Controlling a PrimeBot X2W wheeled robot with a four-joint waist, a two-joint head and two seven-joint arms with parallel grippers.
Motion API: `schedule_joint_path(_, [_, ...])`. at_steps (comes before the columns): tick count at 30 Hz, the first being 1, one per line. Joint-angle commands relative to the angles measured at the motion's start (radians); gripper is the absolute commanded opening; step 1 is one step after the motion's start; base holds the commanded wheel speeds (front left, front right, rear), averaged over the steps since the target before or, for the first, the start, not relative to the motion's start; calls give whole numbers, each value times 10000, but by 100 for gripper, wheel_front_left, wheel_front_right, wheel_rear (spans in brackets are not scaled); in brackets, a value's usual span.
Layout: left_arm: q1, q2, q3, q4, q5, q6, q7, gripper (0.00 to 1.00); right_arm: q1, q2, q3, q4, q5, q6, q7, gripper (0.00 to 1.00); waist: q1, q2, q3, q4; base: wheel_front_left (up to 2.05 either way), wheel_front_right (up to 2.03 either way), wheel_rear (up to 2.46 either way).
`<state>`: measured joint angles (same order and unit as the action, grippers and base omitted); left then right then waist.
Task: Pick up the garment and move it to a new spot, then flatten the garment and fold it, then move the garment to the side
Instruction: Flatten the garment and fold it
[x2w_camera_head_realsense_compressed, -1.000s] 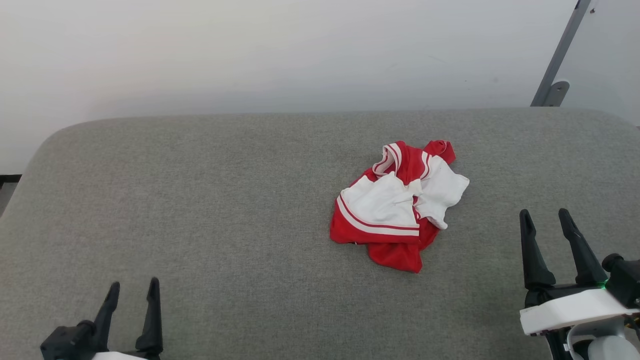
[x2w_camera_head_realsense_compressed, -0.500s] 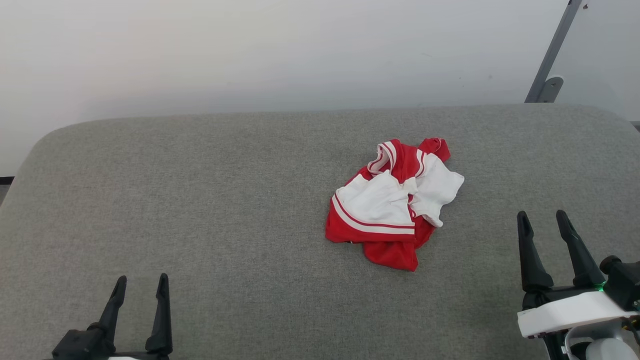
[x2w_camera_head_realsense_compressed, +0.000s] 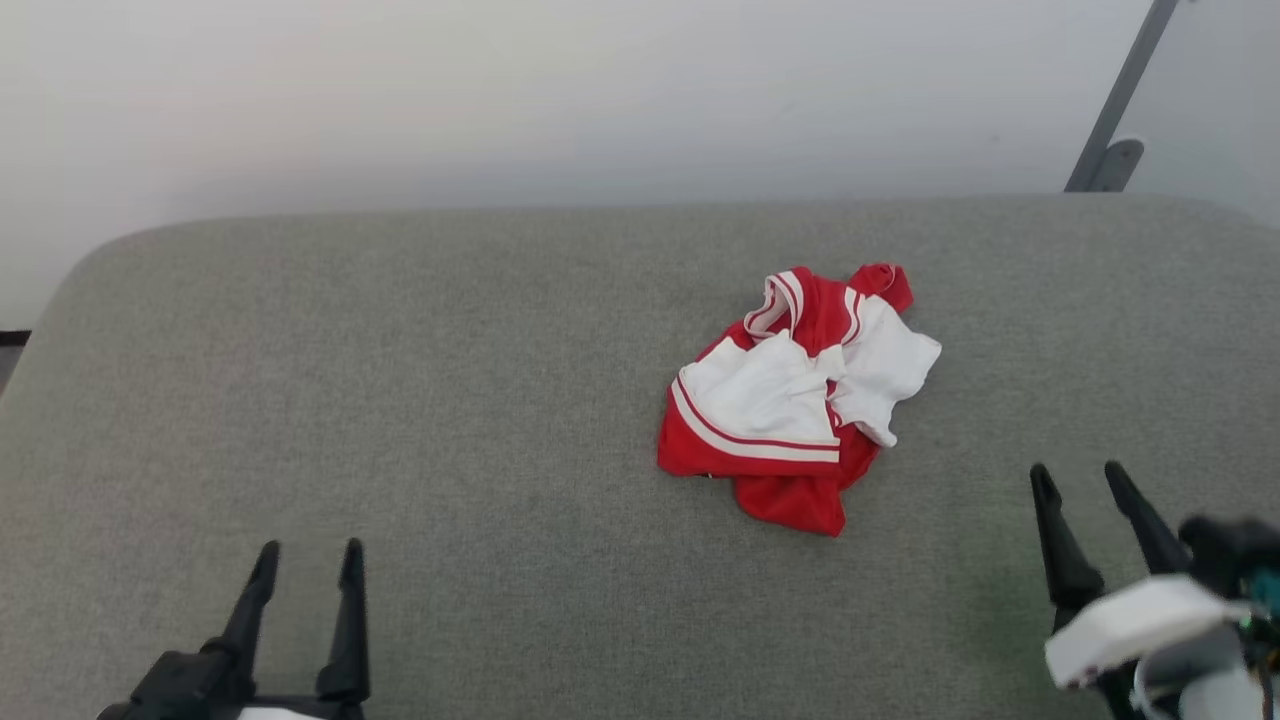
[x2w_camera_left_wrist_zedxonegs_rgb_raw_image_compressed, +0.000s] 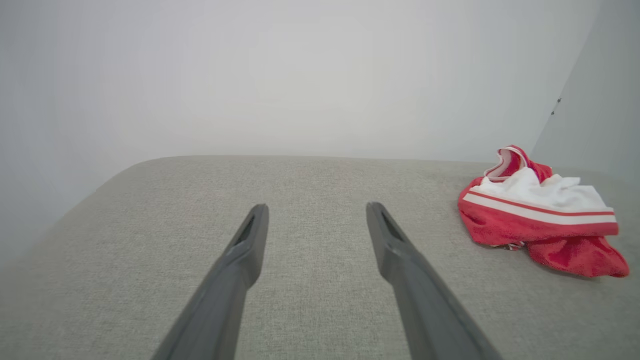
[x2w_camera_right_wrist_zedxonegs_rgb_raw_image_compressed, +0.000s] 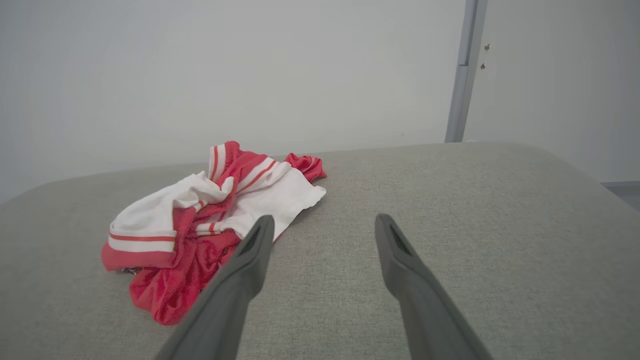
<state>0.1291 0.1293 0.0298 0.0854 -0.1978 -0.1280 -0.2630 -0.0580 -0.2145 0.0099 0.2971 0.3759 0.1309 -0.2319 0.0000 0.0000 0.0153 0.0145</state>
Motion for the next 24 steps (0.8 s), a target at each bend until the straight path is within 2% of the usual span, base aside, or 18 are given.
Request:
schedule_joint_path(1, [-168,-54,-79,-72,40,-44,-23,100,-561,-232,124,302,-55,-3,497,100,0,0,208,89,0,0,0])
schedule_joint_path(6, [-535,-287,-317,32,36,-22,-23,100,-2067,-1406,1090,1169,10,-3,2582,100,0,0,841,397,0,0,0])
schedule_joint_path(9, [-897,-459,-516,166,5,-22,-23,100,-3012,-2180,1709,1725,54,-3,4430,100,0,0,1255,712,0,0,0])
schedule_joint_path(13, [-1239,-618,-831,339,-26,-22,-23,100,-4286,-2910,2272,2111,678,-3,6268,100,0,0,1721,1164,0,0,0])
schedule_joint_path(16, [-1453,-724,-1046,448,-93,-22,-23,100,-5145,-3322,2529,2361,1180,-5,7192,100,0,0,1984,1491,0,0,0])
schedule_joint_path(17, [-1453,-724,-1046,448,-93,-22,-23,100,-5145,-3322,2529,2361,1180,-5,7192,100,0,0,1984,1491,0,0,0])
schedule_joint_path(24, [-1894,-784,-1489,580,-198,-23,-23,100,-6791,-3934,3289,3246,2074,-5,9067,100,0,0,2563,2180,0,0,0])
